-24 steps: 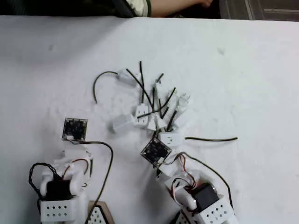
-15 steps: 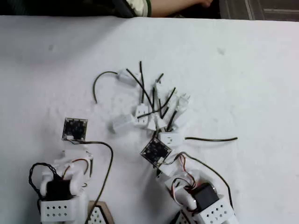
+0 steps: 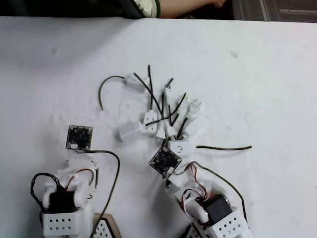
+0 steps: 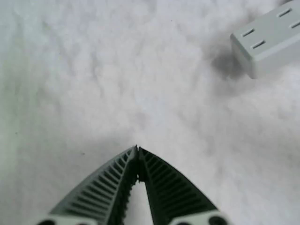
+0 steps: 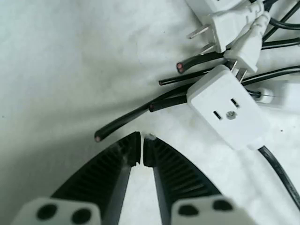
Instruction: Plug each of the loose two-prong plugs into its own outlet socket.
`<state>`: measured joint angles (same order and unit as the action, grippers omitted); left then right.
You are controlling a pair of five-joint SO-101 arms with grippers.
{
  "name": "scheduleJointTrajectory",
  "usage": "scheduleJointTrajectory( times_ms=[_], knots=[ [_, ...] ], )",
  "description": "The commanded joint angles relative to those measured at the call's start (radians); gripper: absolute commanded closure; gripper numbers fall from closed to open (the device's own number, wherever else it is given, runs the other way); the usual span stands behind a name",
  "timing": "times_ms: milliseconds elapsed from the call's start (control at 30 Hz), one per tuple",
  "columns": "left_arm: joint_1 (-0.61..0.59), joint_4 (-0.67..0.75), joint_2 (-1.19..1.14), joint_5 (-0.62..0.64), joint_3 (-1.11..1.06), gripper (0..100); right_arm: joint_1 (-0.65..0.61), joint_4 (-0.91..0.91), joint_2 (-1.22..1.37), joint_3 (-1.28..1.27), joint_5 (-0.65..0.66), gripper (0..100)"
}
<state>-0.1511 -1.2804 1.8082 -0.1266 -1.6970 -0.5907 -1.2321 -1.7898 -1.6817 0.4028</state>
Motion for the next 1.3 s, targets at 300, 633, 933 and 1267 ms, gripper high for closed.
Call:
scheduleJointTrajectory(
  times_ms=[300,633,933,1267],
  knots=[
    [0.001,-0.003,0.008,0.005,0.003,98,-0.001,-0.007,-0.008,-0.009,0.006,97.8],
    [0.001,-0.003,0.008,0.005,0.003,98,-0.001,-0.007,-0.008,-0.009,0.006,97.8],
    [0.008,-0.003,0.008,0.006,0.003,98,-0.001,-0.007,-0.008,-0.009,0.006,97.8],
    [0.005,-0.052,0.008,0.002,0.204,98,-0.001,-0.007,-0.008,-0.009,0.006,97.8]
  ],
)
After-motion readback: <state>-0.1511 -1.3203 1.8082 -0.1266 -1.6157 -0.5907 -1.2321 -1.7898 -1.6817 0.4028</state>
